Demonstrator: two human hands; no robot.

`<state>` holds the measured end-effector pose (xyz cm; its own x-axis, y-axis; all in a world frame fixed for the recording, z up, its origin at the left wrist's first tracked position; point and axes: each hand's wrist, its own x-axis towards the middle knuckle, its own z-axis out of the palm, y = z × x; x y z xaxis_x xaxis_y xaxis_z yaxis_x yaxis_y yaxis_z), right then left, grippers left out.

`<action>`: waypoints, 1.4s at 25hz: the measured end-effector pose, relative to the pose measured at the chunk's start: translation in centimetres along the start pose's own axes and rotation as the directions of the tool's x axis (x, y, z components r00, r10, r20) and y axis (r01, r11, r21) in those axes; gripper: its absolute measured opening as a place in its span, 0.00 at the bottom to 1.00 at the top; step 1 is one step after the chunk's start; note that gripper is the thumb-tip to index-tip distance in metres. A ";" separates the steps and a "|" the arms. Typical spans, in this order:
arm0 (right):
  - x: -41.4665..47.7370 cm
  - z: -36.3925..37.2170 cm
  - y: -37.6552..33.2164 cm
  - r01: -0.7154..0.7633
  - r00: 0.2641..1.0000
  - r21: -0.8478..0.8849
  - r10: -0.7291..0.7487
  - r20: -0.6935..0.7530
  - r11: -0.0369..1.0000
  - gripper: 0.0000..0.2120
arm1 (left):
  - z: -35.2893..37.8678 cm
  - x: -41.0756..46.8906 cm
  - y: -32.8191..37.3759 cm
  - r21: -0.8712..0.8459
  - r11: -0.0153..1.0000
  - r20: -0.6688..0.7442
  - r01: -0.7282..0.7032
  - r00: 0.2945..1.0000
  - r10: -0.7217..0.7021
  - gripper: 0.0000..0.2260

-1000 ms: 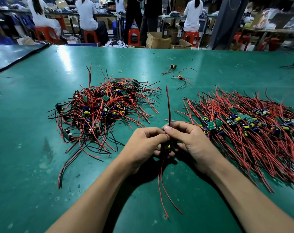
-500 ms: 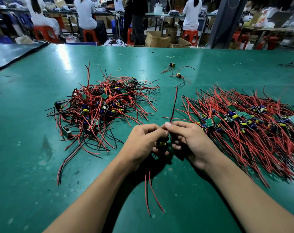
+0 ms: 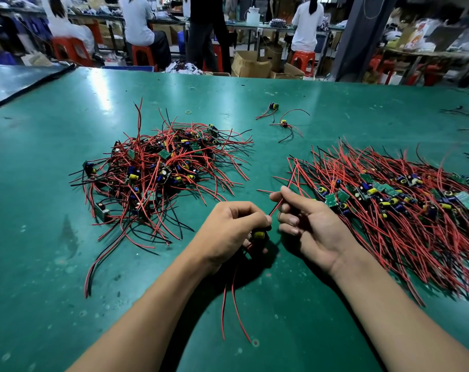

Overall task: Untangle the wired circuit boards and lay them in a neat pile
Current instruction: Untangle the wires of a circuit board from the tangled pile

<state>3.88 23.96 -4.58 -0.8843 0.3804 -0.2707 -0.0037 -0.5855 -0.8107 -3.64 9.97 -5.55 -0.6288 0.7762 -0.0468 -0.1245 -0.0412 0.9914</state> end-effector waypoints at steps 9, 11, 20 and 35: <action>0.6 -0.9 -1.1 -0.007 0.999 0.217 0.015 -0.033 0.976 0.09 | -0.1 -0.3 0.3 0.115 0.993 0.006 0.038 0.999 -0.039 0.06; 0.5 -1.2 -1.1 0.016 0.999 0.249 -0.006 -0.042 0.968 0.08 | -0.2 -0.3 0.3 0.117 0.993 0.020 0.032 0.999 -0.035 0.05; 0.9 -1.6 -0.5 0.173 0.983 0.163 -0.159 -0.094 0.971 0.09 | -0.5 -0.6 0.5 0.044 0.999 -0.001 0.029 1.000 -0.029 0.06; -0.7 0.3 1.2 0.058 0.974 -0.247 -0.001 0.227 0.967 0.10 | -0.5 -0.6 0.8 -0.138 0.986 0.028 0.092 0.996 -0.089 0.07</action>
<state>4.34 22.79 -5.25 -0.9673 0.2081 -0.1451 0.0601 -0.3676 -0.9280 -3.77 9.13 -4.75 -0.5932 0.7942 -0.1316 -0.2869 -0.0559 0.9563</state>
